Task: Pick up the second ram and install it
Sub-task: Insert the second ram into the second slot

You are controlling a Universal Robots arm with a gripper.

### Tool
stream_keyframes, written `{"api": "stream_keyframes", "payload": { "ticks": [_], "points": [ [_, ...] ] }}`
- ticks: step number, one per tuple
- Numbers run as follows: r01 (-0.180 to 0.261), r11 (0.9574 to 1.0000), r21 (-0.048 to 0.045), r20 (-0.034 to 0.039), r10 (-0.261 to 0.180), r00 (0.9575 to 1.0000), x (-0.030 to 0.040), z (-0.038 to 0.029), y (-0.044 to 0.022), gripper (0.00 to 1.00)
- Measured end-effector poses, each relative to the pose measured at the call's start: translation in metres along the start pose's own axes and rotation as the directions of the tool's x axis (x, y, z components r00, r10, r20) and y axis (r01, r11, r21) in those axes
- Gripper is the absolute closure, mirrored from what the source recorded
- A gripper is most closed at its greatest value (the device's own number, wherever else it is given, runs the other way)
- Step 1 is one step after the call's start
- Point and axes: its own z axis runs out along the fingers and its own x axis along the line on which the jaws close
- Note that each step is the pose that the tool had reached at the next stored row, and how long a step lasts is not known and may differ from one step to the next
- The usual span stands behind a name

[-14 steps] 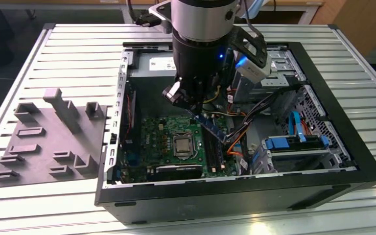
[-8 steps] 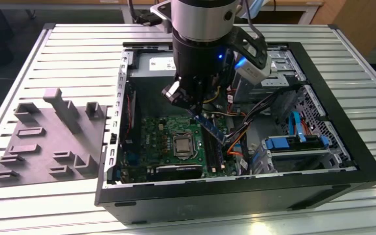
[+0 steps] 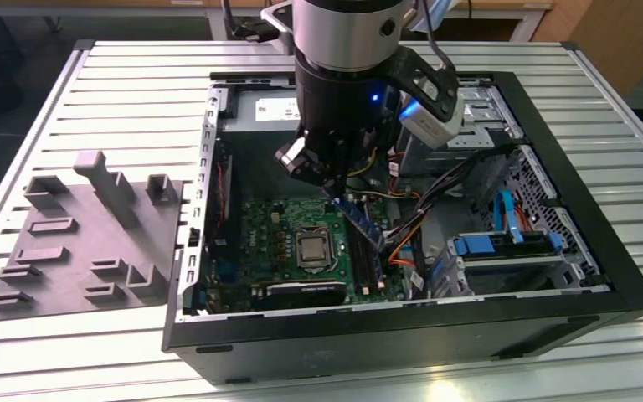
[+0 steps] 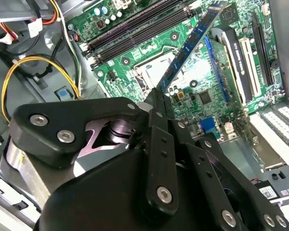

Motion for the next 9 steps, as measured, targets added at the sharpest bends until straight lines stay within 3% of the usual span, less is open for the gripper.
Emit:
{"api": "stream_keyframes", "payload": {
  "ticks": [9],
  "points": [
    [-0.048, 0.9988, 0.0017, 0.0001, 0.048, 0.9988, 0.0000, 0.0000, 0.0000, 0.89]
  ]
}}
